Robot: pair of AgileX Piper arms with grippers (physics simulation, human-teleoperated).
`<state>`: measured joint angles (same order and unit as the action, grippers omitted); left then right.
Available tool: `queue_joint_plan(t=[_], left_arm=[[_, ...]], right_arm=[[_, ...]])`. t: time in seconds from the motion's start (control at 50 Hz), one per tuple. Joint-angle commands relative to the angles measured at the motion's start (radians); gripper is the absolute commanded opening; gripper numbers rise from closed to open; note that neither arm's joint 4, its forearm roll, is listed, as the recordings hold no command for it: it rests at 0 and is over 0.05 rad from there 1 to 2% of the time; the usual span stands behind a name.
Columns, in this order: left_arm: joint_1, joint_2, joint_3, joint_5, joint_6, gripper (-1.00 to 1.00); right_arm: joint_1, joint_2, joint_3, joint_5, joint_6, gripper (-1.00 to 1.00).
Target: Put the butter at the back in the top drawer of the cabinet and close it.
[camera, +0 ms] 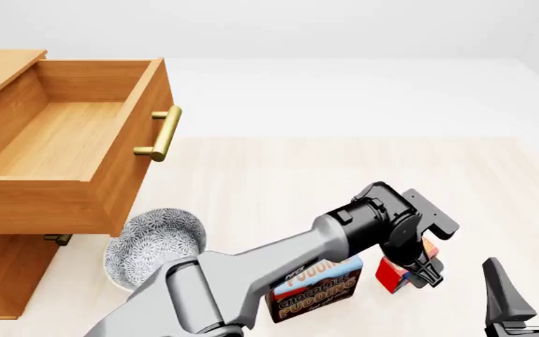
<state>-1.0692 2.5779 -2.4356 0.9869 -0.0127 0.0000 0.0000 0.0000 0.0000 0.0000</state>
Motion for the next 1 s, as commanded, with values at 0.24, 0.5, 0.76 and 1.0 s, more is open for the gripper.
queue_joint_plan(t=[0.24, 0.5, 0.76, 1.0], left_arm=[[-0.002, 0.031, -0.032, 0.013, -0.01, 1.0], [-0.009, 0.05, -0.049, 0.028, -0.017, -1.0], [-0.017, 0.07, -0.084, 0.049, -0.036, -1.0], [-0.01, 0.022, -0.061, 0.024, -0.049, -1.0]], right_arm=[[0.0, 0.0, 0.0, 0.0, 0.0, 1.0], [0.0, 0.0, 0.0, 0.0, 0.0, 1.0], [0.0, 0.0, 0.0, 0.0, 0.0, 1.0], [0.0, 0.0, 0.0, 0.0, 0.0, 1.0]])
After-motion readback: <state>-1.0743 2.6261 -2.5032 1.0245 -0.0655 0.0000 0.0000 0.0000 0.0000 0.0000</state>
